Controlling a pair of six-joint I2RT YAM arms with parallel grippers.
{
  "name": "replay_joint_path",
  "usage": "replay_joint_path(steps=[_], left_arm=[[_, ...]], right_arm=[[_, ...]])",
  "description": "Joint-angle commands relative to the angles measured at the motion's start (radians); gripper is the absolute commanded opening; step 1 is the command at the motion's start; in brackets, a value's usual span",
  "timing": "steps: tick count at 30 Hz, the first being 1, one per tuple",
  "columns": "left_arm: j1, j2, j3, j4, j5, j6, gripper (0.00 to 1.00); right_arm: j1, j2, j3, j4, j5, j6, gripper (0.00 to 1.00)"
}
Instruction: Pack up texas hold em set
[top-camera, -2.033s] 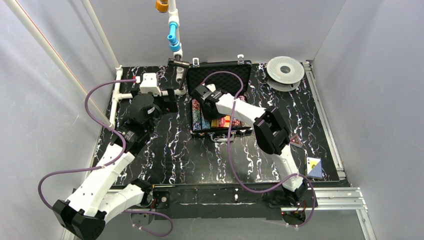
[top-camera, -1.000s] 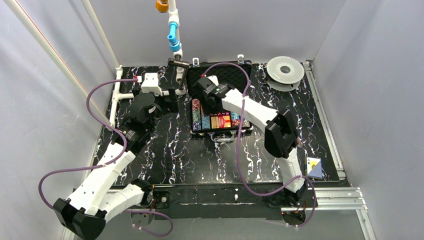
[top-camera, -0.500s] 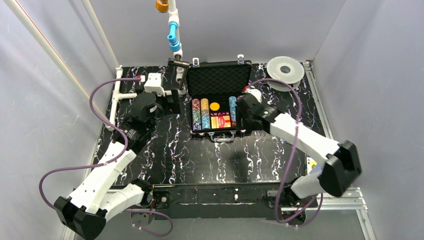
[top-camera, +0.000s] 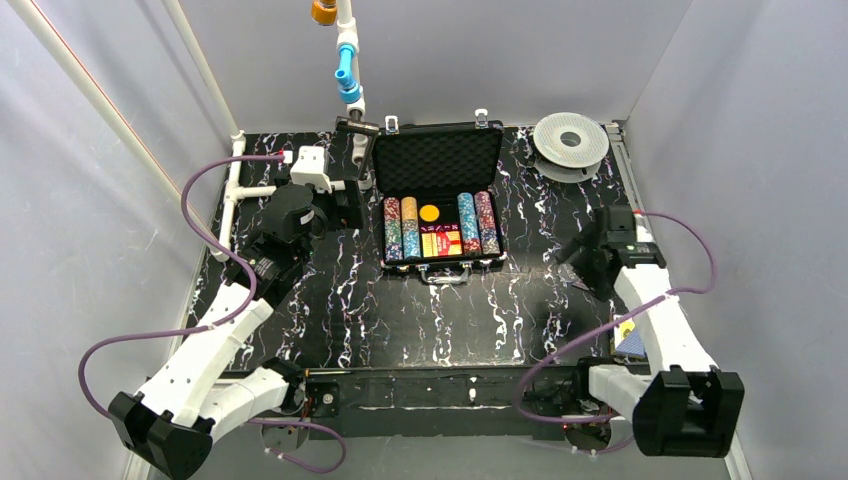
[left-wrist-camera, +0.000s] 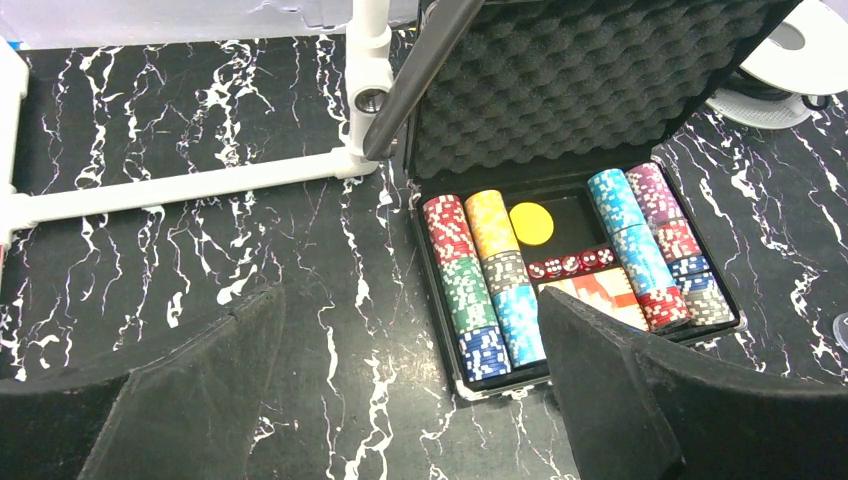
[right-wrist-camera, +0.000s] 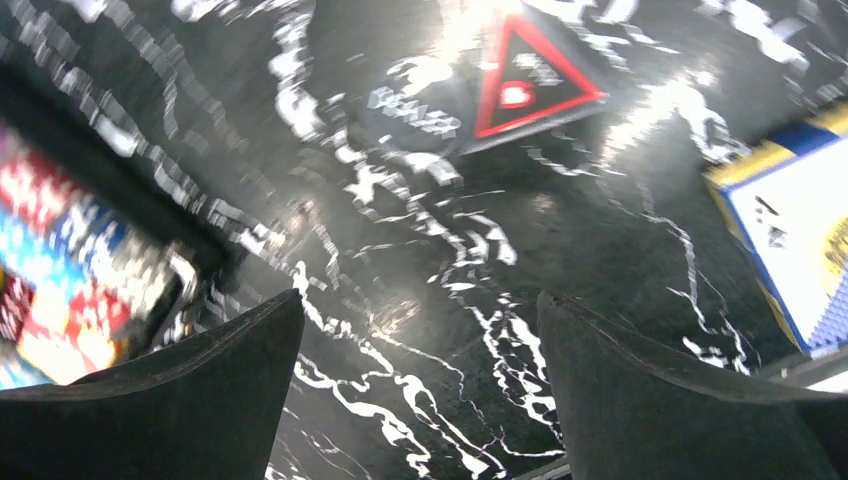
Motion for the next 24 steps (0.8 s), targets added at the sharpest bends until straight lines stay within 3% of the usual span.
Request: replay_joint_path(steps=[1, 6, 11, 14, 17, 19, 22, 24], left_arm=[[0.004, -0.01, 0.019, -0.005, 0.007, 0.0, 0.98], [0.004, -0.009, 0.019, -0.004, 0.012, -0.003, 0.98], [0.004, -0.005, 0.02, -0.004, 0.023, -0.007, 0.98], [0.004, -0.005, 0.019, -0.004, 0.027, -0.01, 0.98], [0.004, 0.004, 0.022, -0.005, 0.038, -0.014, 0.98], [0.004, 0.011, 0.022, -0.005, 0.055, -0.024, 0.98], [0.004, 0.023, 0.027, -0.012, 0.056, -0.026, 0.98], [0.004, 0.019, 0.025, -0.009, 0.071, -0.033, 0.98]], right_arm=[[-0.211, 0.044, -0.01, -0.143, -0.058, 0.156, 0.98], [-0.452, 0.006, -0.094, -0.226, -0.014, 0.267, 0.98], [-0.595, -0.101, -0.144, -0.206, 0.089, 0.286, 0.98], [-0.739, -0.094, -0.163, -0.16, 0.08, 0.225, 0.98], [-0.953, -0.061, -0.228, -0.032, -0.045, 0.097, 0.98], [-0.985, -0.017, -0.201, 0.099, -0.055, 0.009, 0.96], [-0.983, -0.001, -0.11, 0.074, 0.041, -0.041, 0.94], [-0.985, 0.026, -0.136, 0.15, 0.042, -0.044, 0.94]])
